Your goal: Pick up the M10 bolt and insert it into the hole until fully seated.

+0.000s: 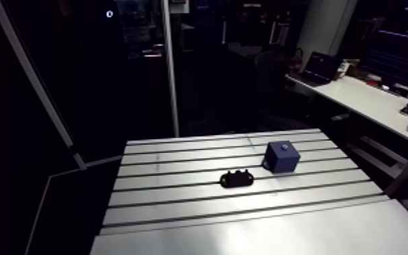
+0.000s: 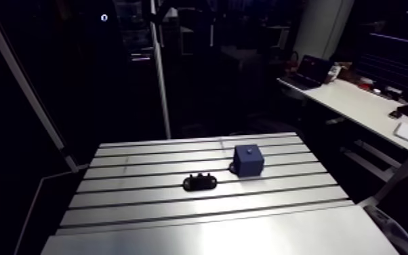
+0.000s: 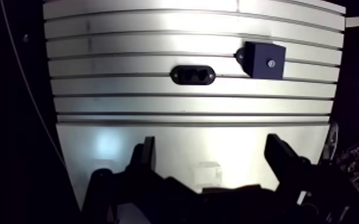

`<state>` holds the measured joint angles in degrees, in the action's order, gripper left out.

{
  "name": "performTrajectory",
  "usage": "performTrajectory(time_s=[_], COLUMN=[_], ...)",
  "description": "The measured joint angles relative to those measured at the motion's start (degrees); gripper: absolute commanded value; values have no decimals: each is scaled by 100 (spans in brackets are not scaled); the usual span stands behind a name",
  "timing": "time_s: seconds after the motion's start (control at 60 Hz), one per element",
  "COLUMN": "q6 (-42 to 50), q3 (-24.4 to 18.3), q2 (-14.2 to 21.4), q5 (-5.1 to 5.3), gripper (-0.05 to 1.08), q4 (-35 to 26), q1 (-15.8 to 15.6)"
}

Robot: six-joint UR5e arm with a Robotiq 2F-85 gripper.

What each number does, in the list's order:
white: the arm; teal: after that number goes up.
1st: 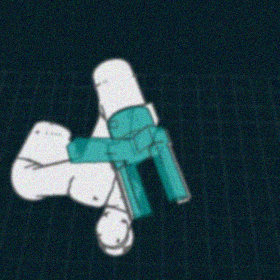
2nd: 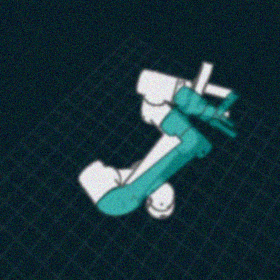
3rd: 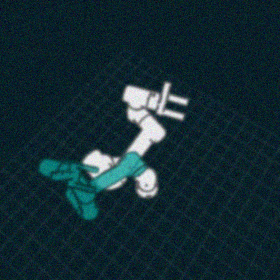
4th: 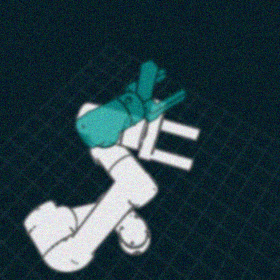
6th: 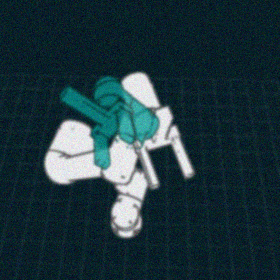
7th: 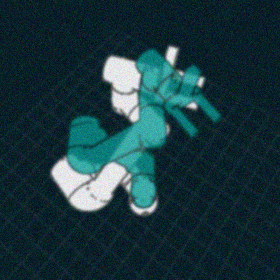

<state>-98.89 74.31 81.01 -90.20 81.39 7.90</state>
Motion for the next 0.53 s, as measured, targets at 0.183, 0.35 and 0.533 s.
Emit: performTrajectory(time_s=[0.183,0.35,0.533], q6=[-10,-23,-34], q3=[159,217,226], q2=[129,186,188], q5=[40,39,34], gripper=[1,1,1], q4=[-4,9,21], q1=[-36,-41,-45])
